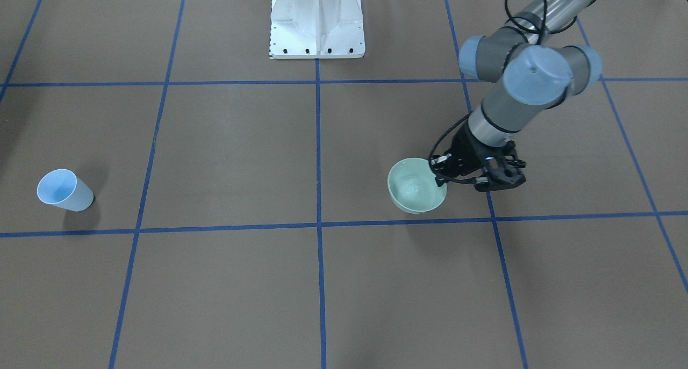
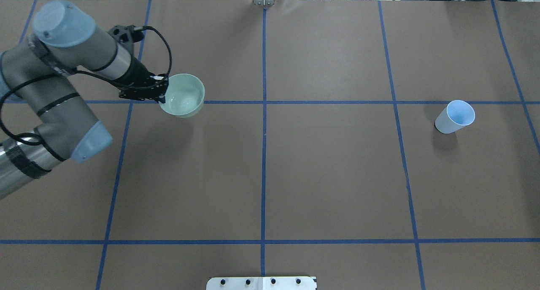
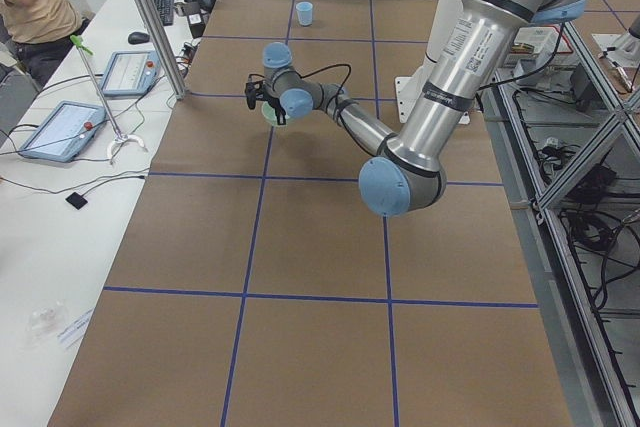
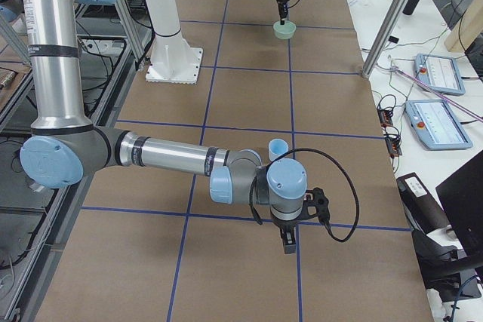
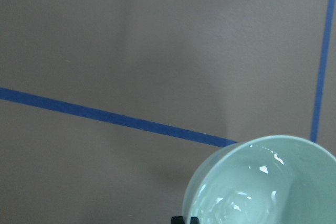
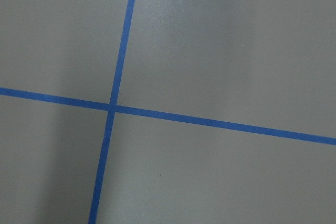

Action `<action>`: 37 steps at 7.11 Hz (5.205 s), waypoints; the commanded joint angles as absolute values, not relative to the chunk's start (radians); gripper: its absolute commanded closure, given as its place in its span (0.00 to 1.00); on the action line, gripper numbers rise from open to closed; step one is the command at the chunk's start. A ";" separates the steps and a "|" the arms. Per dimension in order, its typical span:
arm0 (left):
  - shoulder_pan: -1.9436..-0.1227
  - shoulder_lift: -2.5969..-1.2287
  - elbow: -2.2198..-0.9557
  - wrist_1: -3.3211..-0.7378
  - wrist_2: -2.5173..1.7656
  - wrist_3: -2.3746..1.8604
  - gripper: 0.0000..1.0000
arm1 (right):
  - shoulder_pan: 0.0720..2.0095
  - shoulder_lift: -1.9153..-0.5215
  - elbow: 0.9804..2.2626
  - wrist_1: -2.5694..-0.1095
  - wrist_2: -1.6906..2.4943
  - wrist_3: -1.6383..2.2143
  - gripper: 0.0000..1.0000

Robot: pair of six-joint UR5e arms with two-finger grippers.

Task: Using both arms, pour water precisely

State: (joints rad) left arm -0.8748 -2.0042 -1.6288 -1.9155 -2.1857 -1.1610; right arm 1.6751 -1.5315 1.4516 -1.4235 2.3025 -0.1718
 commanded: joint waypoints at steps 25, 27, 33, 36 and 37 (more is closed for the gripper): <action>-1.554 -1.598 -1.591 -1.651 -2.395 0.100 0.00 | 1.675 -1.531 1.462 -1.422 2.293 -0.173 0.00; -1.568 -1.598 -1.594 -1.605 -2.384 0.144 0.00 | 1.674 -1.531 1.463 -1.424 2.293 -0.172 0.00; -1.649 -1.569 -1.689 -1.516 -2.260 0.235 0.00 | 1.674 -1.529 1.465 -1.424 2.302 -0.172 0.00; -1.649 -1.554 -1.700 -1.534 -2.267 0.139 0.00 | 1.675 -1.529 1.470 -1.424 2.303 -0.170 0.00; -1.649 -1.554 -1.698 -1.528 -2.282 0.097 0.00 | 1.675 -1.531 1.471 -1.425 2.304 -0.170 0.00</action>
State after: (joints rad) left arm -1.6488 -1.5553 -1.6981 -1.5320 -2.2701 0.1569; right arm 1.6744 -1.5296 1.4695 -1.4238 2.3028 -0.1703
